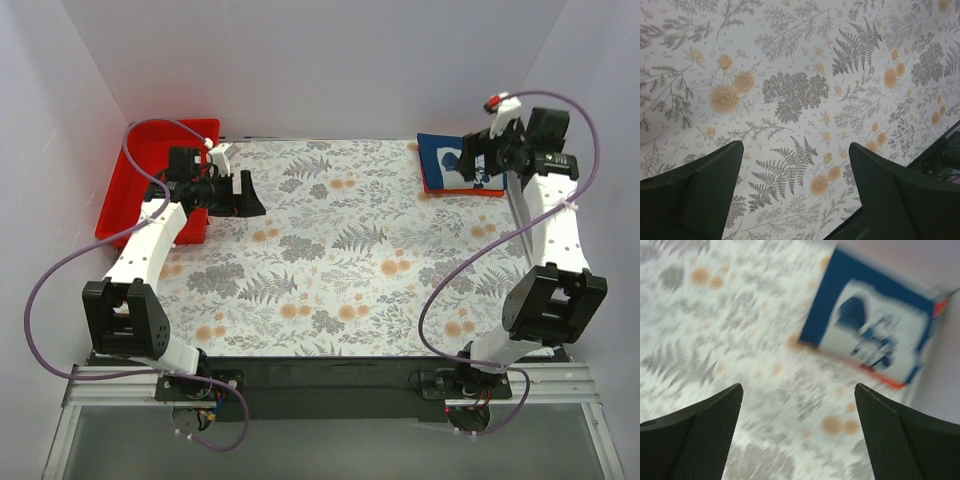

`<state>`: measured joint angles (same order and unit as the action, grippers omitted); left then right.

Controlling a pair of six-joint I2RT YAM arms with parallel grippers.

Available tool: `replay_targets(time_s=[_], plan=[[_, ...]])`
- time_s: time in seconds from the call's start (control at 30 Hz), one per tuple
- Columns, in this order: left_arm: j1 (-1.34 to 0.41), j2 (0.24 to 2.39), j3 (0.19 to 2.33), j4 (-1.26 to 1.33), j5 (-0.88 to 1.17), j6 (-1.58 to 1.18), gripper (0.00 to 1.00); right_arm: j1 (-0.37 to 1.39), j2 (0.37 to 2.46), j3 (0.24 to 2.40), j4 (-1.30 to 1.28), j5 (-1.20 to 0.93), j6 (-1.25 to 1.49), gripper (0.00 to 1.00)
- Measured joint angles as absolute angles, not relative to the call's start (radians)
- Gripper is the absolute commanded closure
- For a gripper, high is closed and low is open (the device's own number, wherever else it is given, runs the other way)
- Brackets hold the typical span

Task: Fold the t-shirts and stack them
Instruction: Reset both grippers

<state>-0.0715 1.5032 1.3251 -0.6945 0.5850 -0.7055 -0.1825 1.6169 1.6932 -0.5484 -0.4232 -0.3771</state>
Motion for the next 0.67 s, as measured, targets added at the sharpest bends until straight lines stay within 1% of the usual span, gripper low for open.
replay_targets(time_s=[0.2,0.33,0.5,0.67], plan=[[-0.075,1.444,1.154,-0.686,0.546,-0.696,0.14,-0.156,1.44,1.221,-0.61,-0.528,-0.355,0.02],[-0.076,1.408,1.059,-0.688,0.48,-0.67,0.14,-0.102,1.305,0.995,-0.601,-0.519,-0.351,0.01],[-0.076,1.357,0.97,-0.688,0.43,-0.631,0.14,0.034,1.158,0.835,-0.555,-0.445,-0.364,0.02],[-0.076,1.311,0.935,-0.688,0.401,-0.628,0.14,0.079,1.13,0.773,-0.515,-0.395,-0.364,0.02]])
